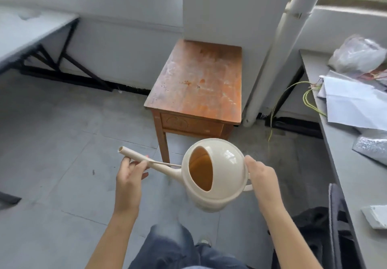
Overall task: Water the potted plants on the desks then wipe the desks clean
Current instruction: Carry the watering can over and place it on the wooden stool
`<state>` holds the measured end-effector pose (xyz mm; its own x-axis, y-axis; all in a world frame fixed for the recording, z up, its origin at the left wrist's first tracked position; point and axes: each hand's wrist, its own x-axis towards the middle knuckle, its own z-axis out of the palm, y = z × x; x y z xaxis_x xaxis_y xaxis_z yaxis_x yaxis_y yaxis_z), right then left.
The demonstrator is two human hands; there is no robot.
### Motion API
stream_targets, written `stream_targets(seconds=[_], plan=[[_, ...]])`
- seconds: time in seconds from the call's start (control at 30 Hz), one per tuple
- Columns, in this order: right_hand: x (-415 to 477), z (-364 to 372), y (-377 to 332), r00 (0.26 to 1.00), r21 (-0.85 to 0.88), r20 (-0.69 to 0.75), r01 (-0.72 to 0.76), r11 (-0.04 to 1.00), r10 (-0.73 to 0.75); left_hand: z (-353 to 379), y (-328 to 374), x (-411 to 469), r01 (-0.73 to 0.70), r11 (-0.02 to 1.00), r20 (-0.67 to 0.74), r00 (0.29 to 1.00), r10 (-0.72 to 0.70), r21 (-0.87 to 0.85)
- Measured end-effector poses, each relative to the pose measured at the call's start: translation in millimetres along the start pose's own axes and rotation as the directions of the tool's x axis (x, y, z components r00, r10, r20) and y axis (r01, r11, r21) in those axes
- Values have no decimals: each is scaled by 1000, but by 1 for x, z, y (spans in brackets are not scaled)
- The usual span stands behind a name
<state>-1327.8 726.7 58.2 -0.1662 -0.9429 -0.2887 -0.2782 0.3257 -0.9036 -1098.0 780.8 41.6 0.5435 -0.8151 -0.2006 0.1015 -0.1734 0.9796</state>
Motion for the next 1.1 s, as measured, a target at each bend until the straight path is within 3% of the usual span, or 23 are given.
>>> stream_targets(seconds=[0.3,0.77,1.1], plan=[[121,17,-40,1000,14,-9,0,1000,1,62,18,114,-10,1000,29,1000,11,-20],[288,96,-120,970,-20,-238,-56,998,50,136,62,358,-7,999,265,964,19,-46],[391,115,-152,970,-114,-233,-99,989,70,177,82,446,32,998,298,954,-15,-53]])
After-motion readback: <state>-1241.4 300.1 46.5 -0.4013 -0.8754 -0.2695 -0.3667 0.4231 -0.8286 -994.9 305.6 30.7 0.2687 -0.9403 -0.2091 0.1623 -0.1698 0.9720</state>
